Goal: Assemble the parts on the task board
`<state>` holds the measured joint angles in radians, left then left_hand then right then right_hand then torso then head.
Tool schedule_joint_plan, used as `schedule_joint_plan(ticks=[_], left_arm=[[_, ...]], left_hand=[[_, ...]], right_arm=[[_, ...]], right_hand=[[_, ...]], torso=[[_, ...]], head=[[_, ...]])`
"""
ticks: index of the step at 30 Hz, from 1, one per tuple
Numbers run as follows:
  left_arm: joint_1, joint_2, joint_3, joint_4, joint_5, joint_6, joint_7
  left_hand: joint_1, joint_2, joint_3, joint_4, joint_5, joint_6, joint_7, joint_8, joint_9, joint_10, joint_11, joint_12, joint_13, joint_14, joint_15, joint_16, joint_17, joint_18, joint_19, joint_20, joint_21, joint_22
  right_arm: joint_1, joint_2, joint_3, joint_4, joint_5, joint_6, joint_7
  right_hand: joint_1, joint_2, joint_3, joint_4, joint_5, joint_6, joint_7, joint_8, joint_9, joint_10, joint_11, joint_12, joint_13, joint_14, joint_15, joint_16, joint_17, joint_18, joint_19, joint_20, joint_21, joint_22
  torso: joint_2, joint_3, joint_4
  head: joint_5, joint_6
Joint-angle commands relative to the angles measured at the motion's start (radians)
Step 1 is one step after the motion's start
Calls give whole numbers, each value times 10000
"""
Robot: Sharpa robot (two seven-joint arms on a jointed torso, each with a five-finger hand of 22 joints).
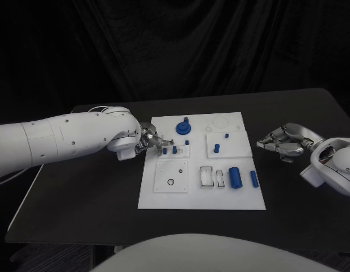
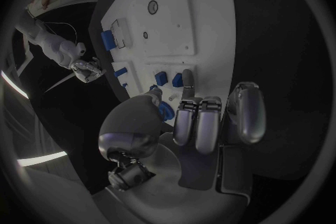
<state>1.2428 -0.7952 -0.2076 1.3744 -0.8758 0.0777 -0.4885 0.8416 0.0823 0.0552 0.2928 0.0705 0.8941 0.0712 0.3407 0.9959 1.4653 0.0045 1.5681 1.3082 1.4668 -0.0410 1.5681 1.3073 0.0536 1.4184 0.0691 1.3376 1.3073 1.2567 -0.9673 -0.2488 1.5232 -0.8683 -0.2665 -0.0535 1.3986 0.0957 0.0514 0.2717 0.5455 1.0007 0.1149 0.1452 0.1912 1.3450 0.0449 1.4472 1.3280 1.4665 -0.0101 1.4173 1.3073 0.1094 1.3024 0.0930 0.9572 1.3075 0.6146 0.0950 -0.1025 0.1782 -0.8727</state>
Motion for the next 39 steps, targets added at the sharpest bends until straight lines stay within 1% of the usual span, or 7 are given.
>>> schedule_joint_plan(ticks=[1, 10, 15, 23, 28, 32, 39], left_arm=[[-73, -134, -32, 166, -1203, -1909, 1263], [-65, -689, -31, 495, -2473, -5547, 3676], [-7, -958, -31, 643, -2965, -6640, 4799], [57, -851, -31, 446, -3257, -5815, 6120], [43, -292, -32, -208, -4247, -4895, 6760], [-26, 436, -32, -1071, -5921, -4237, 7584], [-176, 1344, -31, -2211, -7593, -3754, 8742]], left_hand=[[192, 56, -358, -7, 172, 83, -103, 617, 545, 1055, -108, 27, 2626, 1040, -123, 27, 2635, 13, 206, -79, 235, 1911], [2050, -139, -1208, -30, 1004, -967, -81, 1159, 1342, 815, -119, -262, 2386, 1027, -178, 14, 2612, 126, -117, -157, -325, 1736], [2994, -117, -1505, -46, 1449, -1694, 210, 925, 1180, -585, 160, -1949, 1101, -267, 82, -1433, 515, 373, -1013, 64, -1630, 1373], [5493, -57, -1183, -165, 1331, -2480, 710, 659, 412, -6274, 716, -7641, -2788, -3623, 663, -3892, -2916, 760, -3295, 551, -4099, 800], [6949, -199, -349, -555, 1285, -2416, 720, 530, -220, -7968, 948, -9055, -3755, -4189, 800, -4164, -3578, 713, -3150, 705, -3787, 898], [7952, -693, 604, -912, 1198, -2051, 418, -86, -1328, -8680, 690, -10542, -5457, -2430, 400, -3182, -2687, 457, -1565, 433, -1980, 1341], [8351, -1544, 2031, -1176, 1268, -1305, -498, -1776, -3734, -9045, -71, -11718, -7858, -2512, -125, -3594, -3760, 668, -2019, 123, -3077, 1005]], right_arm=[[-28, -41, 6, 26, -15, 42, -88], [-28, -104, 6, 46, -15, -38, -72], [-27, -135, 6, 50, -15, -112, -60], [-26, -102, 6, 41, -15, -162, -36], [-26, -88, 6, 27, -15, -157, -12], [-27, -97, 6, 25, -15, -148, 12], [-30, -110, 6, 27, -15, -127, 25]], right_hand=[[98, 30, 67, 9, 55, 56, 16, -40, -10, -81, -19, -35, -46, 108, -69, -53, 1264, 90, -66, -5, -28, 1056], [96, 23, 68, 14, 61, 63, 18, -37, -8, -87, -17, -39, -53, 107, -68, -54, 1263, 88, -62, -5, -21, 1058], [93, 19, 67, 17, 63, 68, 19, -35, -7, -82, -16, -36, -48, 107, -68, -54, 1263, 87, -59, -4, -14, 1060], [93, 19, 67, 17, 63, 68, 19, -35, -7, -82, -16, -36, -48, 107, -68, -54, 1263, 87, -59, -4, -14, 1060], [93, 19, 67, 17, 63, 68, 19, -35, -7, -82, -16, -36, -48, 107, -68, -54, 1263, 87, -59, -4, -14, 1060], [91, 9, 70, 26, 72, 82, 18, -28, -4, -84, -16, -38, -51, 105, -67, -58, 1259, 87, -60, -4, -20, 1059], [92, 8, 72, 26, 74, 83, 17, -28, -4, -87, -16, -40, -55, 110, -67, -50, 1266, 89, -65, -4, -31, 1056]], torso=[[-3, 0, 0], [-8, -21, 3], [-13, -11, 7], [-38, 20, 11], [-33, 22, 7], [-29, 23, 3], [1, 0, 22]], head=[[19, 1], [-24, 1], [-53, 1], [-64, 1], [-58, 1], [-89, 1], [-166, 1]])
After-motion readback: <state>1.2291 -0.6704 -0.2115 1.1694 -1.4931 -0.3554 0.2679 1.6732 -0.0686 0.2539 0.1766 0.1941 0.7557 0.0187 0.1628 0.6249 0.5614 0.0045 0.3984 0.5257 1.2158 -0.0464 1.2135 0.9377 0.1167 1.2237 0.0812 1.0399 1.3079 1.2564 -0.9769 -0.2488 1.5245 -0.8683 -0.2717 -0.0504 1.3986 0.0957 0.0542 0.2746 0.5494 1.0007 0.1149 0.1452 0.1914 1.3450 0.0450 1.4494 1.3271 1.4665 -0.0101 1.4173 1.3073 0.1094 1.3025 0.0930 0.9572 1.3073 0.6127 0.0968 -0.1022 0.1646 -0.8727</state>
